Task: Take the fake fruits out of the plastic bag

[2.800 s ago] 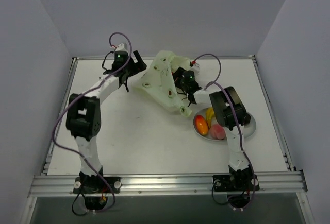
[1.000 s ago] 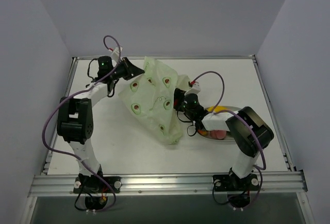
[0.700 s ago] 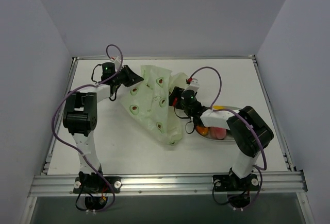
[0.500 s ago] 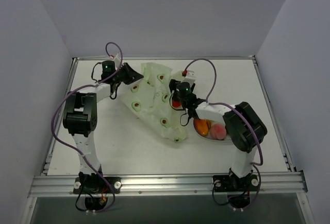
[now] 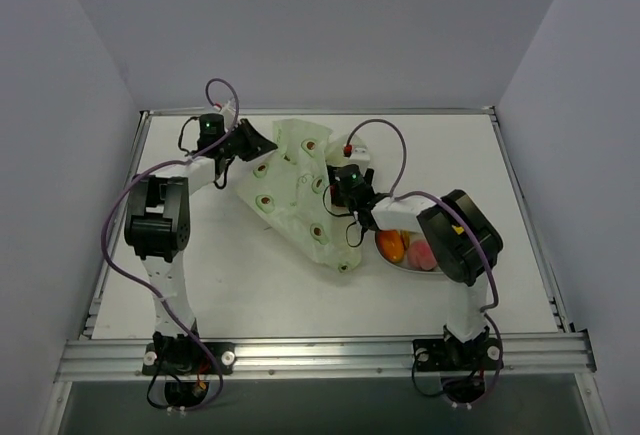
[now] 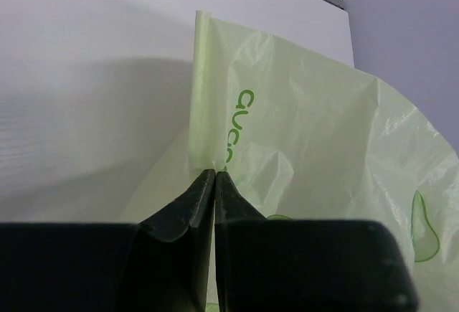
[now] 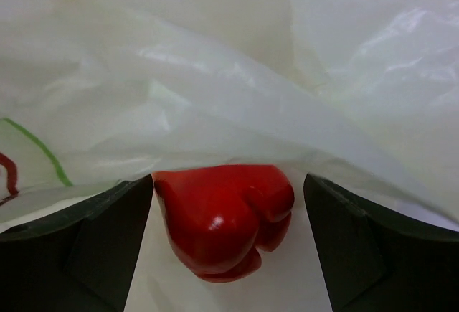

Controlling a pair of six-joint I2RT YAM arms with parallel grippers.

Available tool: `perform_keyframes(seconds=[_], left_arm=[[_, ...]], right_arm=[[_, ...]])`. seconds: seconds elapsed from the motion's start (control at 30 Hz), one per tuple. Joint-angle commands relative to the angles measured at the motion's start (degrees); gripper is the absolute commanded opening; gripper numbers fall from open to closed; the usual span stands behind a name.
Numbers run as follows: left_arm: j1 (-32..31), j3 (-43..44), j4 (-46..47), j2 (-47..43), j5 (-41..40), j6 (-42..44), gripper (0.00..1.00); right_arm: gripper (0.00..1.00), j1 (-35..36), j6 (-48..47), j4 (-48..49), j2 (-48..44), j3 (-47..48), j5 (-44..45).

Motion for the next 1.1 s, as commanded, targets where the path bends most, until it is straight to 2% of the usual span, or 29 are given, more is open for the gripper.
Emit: perform_keyframes(seconds=[0.0,0.07,0.13,0.17,0.27,0.33,0.37,0.43,0.47,0.53,0.77,0.97,1.0,1.07], left_arm=[[-0.17,4.05,-1.82,0.41,-0.47,2.39,0.02],[-0.17,4.23,-2.09,1.11,-0.64,2.39,0.02],[-0.17,4.06,-2.26,1.29,-0.65,2.65,0.02],[-0.17,3.97,-2.44,1.29,-0.65,3.0,0.02],[-0.17,3.97,-3.49,1.47,-1.0,4.05,0.02],[-0.17,4.41,-3.84,1.82,-1.17,4.32,0.02],[-0.17,4.58,-3.93,1.99,-1.17,4.32,0.02],[-0.17,5.29,-4.19,2.43,-1.26,4.32,0.02],[-0.17,5.55,-4.28,2.52,-1.35,4.32,0.02],[-0.17,6.68,-4.89,3.05,-1.44,4.32,0.02],[-0.61,13.27,-11.04,5.95,-1.96,8.09,0.02],[-2.54,15.65,-12.19,5.86,-2.49,9.33,0.02],[-2.72,15.83,-12.11,5.08,-2.49,9.24,0.04],[-3.16,15.75,-11.85,3.76,-2.93,8.89,0.18]], right_arm=[[0.82,-0.48,-1.71,0.24,0.26,-0.1,-2.18],[0.84,-1.71,-2.68,2.35,2.89,2.52,-3.58],[0.8,-2.41,-3.03,-0.27,5.18,5.6,-4.9],[0.72,-2.42,-3.29,-0.02,5.36,6.23,-4.56],[0.6,-2.59,-2.33,0.42,5.54,6.67,-4.38],[0.55,-2.51,-1.98,1.73,4.75,5.01,-4.64],[0.45,-2.5,-1.54,2.35,4.23,4.04,-4.64],[0.4,-2.33,-0.48,5.24,1.34,0.45,-4.29],[0.31,-2.5,-0.48,5.69,0.19,-0.44,-3.77],[0.24,-2.5,-0.31,5.69,-4.27,-2.54,-2.98],[0.23,0.22,0.92,5.87,-21.25,-13.6,5.54],[0.23,0.4,3.65,0.96,-32.94,-21.09,12.57],[0.23,0.31,3.74,-1.58,-36.7,-23.02,13.54],[0.22,-0.22,3.91,-4.66,-41.2,-25.05,16.44]])
